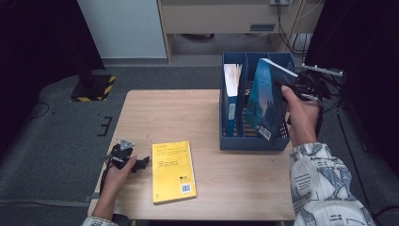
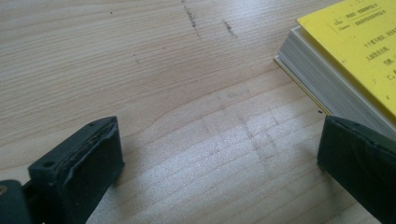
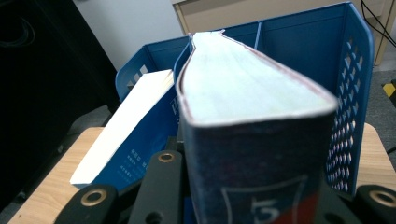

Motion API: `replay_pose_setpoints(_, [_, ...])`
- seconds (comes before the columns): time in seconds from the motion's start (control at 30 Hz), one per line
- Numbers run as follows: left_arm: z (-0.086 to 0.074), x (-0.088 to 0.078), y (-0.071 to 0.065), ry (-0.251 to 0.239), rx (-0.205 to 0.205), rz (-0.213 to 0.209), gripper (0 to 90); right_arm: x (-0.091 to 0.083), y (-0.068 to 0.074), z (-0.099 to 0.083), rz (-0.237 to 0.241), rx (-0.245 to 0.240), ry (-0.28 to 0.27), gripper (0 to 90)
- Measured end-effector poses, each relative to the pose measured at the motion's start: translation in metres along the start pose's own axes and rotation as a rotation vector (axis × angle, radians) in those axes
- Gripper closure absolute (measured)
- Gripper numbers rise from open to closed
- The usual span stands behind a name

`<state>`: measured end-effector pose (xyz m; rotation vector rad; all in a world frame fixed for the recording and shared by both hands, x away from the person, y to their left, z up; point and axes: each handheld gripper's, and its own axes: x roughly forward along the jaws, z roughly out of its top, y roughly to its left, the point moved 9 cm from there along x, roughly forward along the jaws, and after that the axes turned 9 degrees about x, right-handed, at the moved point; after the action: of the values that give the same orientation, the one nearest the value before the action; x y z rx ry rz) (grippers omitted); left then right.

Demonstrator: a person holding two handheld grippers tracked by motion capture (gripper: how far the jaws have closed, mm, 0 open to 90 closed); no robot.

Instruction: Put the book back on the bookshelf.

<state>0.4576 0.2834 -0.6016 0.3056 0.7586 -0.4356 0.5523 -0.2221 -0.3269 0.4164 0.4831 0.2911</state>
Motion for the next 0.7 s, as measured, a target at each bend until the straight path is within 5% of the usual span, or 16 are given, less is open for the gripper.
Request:
replay_pose_setpoints(0.47, [0.001, 0.000, 0.000, 0.000, 0.008, -0.002, 0.0, 0.017, 0.006, 0.001, -0.013, 0.013, -0.014, 73.6])
replay_pose_setpoints(0.7, [0.001, 0.001, 0.000, 0.000, 0.009, -0.005, 0.0, 0.024, 0.014, 0.002, 0.022, 0.047, -0.021, 73.6])
